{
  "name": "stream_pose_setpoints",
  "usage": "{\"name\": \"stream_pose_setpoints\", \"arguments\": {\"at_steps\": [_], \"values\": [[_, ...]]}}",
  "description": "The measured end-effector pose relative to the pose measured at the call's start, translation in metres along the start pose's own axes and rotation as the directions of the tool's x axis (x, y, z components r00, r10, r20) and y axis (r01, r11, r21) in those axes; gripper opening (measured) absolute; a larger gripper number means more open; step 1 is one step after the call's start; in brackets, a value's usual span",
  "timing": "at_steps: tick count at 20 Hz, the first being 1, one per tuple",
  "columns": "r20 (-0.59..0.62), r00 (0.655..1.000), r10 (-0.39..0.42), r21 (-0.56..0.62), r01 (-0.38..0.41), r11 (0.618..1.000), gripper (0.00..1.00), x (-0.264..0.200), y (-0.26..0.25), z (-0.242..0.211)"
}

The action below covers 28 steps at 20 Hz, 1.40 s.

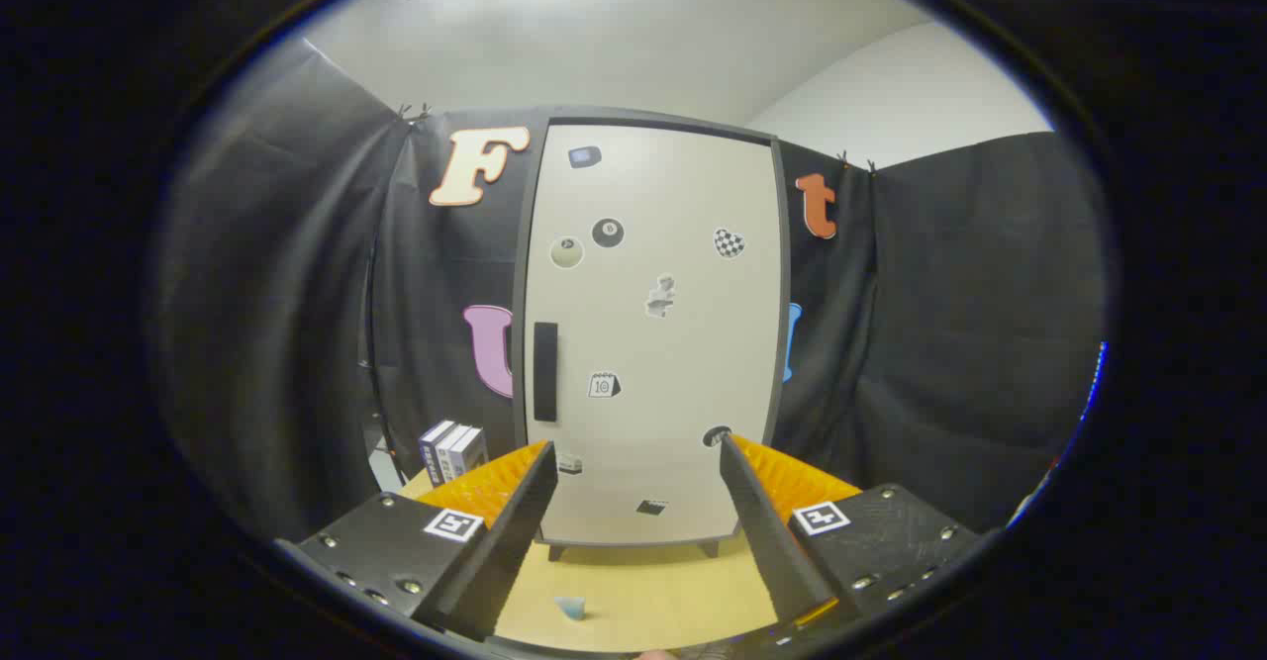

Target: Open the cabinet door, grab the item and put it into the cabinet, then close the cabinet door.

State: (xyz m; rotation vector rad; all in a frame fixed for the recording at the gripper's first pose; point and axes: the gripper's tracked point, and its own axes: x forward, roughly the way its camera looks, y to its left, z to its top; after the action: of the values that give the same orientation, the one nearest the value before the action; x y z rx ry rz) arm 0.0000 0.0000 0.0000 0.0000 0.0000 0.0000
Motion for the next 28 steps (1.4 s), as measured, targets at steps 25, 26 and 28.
{"name": "stream_pose_setpoints", "arguments": {"at_steps": [25,26,28], "values": [[-0.026,0.995,0.098,0.016,-0.098,0.995,0.98,0.087,0.052,-0.008],[-0.026,0.993,0.112,0.016,-0.112,0.994,0.98,0.097,0.06,-0.011],[-0.038,0.991,0.129,0.017,-0.129,0.992,0.98,0.12,0.074,-0.013]]}}
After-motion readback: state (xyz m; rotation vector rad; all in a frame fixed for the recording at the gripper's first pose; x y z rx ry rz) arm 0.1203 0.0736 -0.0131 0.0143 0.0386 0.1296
